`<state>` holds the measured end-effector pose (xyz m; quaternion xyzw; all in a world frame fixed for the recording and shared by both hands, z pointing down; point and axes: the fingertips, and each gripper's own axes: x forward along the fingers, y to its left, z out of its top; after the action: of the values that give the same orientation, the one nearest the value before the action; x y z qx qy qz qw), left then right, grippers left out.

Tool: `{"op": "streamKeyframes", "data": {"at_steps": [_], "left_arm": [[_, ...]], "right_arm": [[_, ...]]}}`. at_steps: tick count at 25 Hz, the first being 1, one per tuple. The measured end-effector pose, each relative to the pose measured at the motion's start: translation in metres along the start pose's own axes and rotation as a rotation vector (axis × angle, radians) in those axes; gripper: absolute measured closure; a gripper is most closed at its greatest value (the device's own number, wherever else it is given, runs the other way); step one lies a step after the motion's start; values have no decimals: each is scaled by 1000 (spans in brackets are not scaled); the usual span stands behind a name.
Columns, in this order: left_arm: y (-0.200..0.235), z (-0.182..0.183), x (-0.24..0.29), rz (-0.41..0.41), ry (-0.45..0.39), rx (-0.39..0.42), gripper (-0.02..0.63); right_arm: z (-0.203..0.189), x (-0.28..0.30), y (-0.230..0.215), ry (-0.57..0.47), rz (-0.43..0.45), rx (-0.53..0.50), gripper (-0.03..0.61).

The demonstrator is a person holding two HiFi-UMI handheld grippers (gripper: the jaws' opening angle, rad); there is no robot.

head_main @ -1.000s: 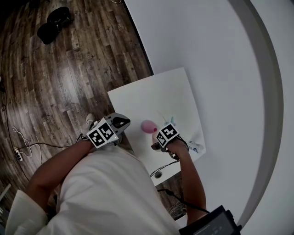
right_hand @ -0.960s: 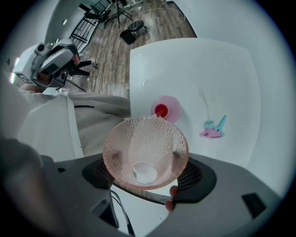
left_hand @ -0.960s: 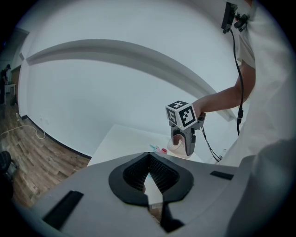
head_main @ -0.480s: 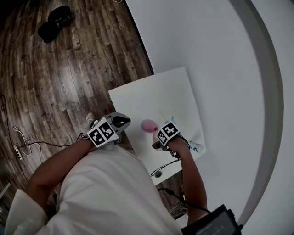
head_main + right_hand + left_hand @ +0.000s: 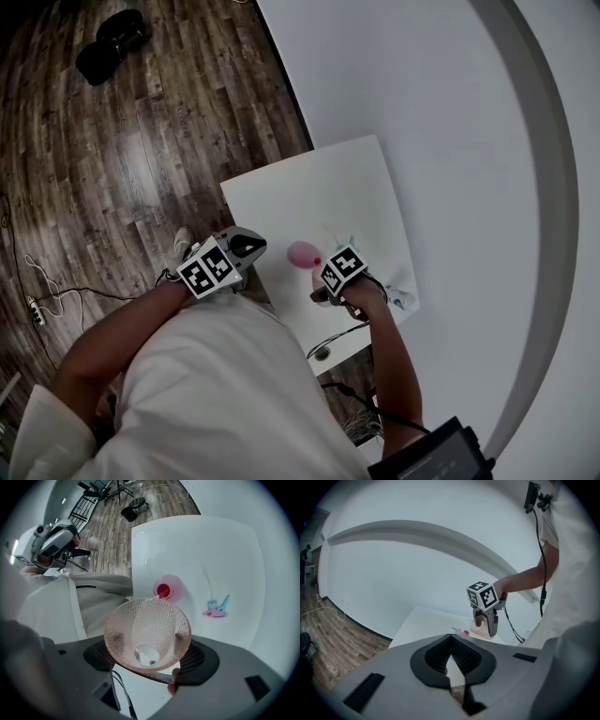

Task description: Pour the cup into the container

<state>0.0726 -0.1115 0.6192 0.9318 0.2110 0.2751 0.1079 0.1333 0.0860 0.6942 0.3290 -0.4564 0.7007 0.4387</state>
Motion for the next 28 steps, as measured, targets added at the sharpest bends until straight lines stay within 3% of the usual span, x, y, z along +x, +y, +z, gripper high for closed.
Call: {"op": "streamKeyframes", "data": {"at_steps": [28], "left_arm": [[2,-1,1,2,-4,-14,603]], "right_arm": [[0,-8,0,36,13,-2,213]]}}
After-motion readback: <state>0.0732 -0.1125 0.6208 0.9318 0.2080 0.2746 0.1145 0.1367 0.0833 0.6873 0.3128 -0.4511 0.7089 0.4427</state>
